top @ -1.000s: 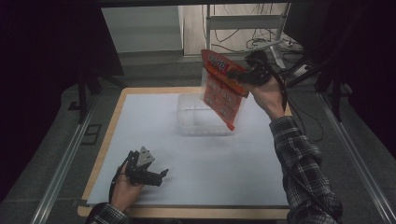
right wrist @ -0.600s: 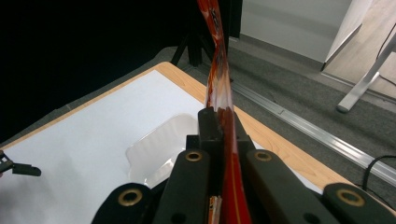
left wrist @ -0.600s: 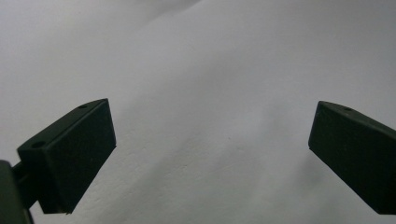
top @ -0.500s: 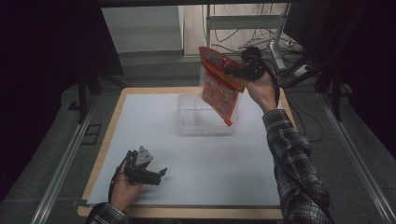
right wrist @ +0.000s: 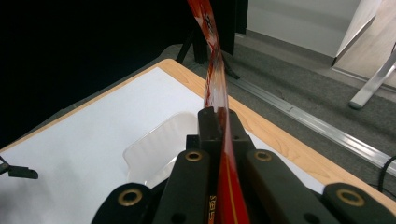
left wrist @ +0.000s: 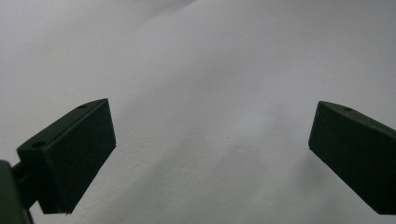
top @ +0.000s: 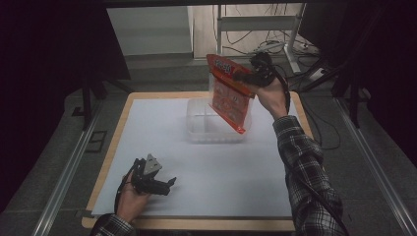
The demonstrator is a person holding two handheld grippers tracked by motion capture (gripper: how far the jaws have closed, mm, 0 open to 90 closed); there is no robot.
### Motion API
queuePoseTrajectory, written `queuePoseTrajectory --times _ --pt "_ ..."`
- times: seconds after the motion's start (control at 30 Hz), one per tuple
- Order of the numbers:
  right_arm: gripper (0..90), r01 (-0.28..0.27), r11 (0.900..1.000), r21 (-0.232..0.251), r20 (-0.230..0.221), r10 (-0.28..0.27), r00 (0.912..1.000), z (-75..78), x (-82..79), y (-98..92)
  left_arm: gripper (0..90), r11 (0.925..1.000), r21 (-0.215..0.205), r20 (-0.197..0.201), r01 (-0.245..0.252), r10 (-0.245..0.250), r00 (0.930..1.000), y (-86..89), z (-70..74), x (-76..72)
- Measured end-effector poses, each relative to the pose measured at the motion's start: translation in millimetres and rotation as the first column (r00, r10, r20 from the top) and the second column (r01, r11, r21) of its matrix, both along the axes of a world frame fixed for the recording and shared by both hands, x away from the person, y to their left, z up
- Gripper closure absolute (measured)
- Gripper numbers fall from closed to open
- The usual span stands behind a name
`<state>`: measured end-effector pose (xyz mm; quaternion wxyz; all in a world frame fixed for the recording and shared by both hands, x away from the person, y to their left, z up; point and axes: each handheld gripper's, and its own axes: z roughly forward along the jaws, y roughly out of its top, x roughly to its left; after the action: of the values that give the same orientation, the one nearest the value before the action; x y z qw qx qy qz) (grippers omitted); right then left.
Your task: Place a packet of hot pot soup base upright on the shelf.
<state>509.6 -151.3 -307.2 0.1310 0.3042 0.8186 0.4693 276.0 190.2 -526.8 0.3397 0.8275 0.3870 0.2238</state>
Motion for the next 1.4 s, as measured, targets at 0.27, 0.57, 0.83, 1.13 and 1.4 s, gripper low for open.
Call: queuePoseTrajectory --times 0.27,0.57,0.83,1.13,1.4 --pt "89.2 0.002 1.000 -0.019 -0.019 -0.003 0.9998 -11.6 7.3 3.2 0.3 1.0000 -0.001 -0.002 -0.001 0.001 1.0000 0.3 -0.1 0.0" --pt "88.8 0.045 0.999 -0.029 -0.041 -0.046 0.9981 -36.5 20.8 -1.9 0.3 1.0000 0.000 -0.004 -0.002 0.002 1.0000 0.3 -0.6 0.2" --pt "87.3 0.152 0.984 -0.096 -0.018 -0.154 0.9878 -42.2 31.2 -18.6 0.3 1.0000 0.008 -0.005 0.004 -0.004 1.0000 -1.3 -1.1 0.0" --pt "79.7 0.184 0.975 -0.126 -0.010 -0.187 0.9823 -52.1 38.1 -24.4 0.4 0.9999 0.011 -0.006 0.007 -0.007 1.0000 -1.8 -1.4 0.2" --pt "61.6 0.189 0.974 -0.125 0.011 -0.189 0.9818 -43.8 34.6 -26.9 0.4 0.9999 0.011 -0.003 0.007 -0.007 1.0000 -2.2 -1.0 0.0"
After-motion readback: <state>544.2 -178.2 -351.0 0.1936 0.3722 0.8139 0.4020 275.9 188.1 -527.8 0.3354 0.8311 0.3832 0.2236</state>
